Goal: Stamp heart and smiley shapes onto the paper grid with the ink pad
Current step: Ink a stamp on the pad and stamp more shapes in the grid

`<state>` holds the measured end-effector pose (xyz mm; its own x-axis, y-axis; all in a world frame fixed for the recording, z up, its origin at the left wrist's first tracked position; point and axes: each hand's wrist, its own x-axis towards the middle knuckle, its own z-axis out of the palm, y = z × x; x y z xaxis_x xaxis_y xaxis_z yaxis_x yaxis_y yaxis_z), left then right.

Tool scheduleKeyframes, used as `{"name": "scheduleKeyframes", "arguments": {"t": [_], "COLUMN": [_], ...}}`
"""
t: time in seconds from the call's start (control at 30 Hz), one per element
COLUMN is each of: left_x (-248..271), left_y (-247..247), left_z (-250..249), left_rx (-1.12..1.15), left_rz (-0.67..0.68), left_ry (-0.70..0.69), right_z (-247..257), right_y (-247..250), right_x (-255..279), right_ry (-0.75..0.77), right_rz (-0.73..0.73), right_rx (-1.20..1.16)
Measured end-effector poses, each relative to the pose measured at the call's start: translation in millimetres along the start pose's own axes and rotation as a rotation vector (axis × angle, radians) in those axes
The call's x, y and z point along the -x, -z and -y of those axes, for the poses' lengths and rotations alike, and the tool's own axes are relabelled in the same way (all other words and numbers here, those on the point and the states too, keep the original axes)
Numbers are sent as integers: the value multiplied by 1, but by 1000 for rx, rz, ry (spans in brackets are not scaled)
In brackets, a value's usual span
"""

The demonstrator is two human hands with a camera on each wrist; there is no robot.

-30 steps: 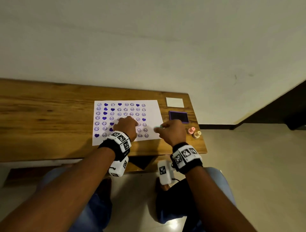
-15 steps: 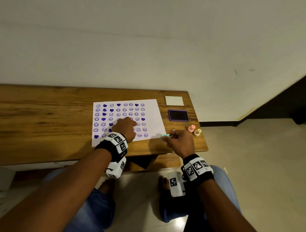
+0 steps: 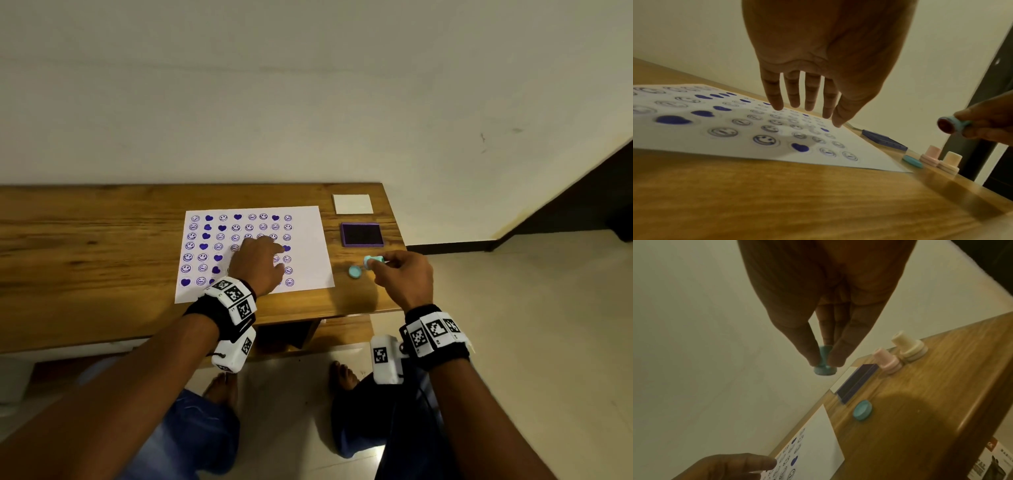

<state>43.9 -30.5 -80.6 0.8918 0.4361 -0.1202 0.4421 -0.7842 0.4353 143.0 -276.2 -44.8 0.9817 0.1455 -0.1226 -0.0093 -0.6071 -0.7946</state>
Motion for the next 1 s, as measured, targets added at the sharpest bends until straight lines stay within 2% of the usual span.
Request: {"name": "scheduleKeyframes", "arguments": {"t": [0.13,0.3,0.5,0.7,0.83,1.0], "left_x": [0,-7,-18,-21,-17,-7], "left_y": [-18,-47,-66,-63,-57,-53], "left_z": [-43,-102,-119,-117,-117,-117], "left_rx": [137,142,80,161,322,634], "left_rz": [32,122,147,149,123,126], "left_ry": [-152,-254,-248,-240,-208,-109], "right_z": [-10,-29,-45,-50,-48,-42], "right_y": [3,-1,-4,-6,-4,0], "right_x": [-5,-8,-11,-13,-11,-7], "right_ry": [-31,-53,-58,-82,-82,-139], "right_rz": [-29,-35,-70,-80,-75,-21], "right_rx": [-38,-33,-66,-163,-287,-482]}}
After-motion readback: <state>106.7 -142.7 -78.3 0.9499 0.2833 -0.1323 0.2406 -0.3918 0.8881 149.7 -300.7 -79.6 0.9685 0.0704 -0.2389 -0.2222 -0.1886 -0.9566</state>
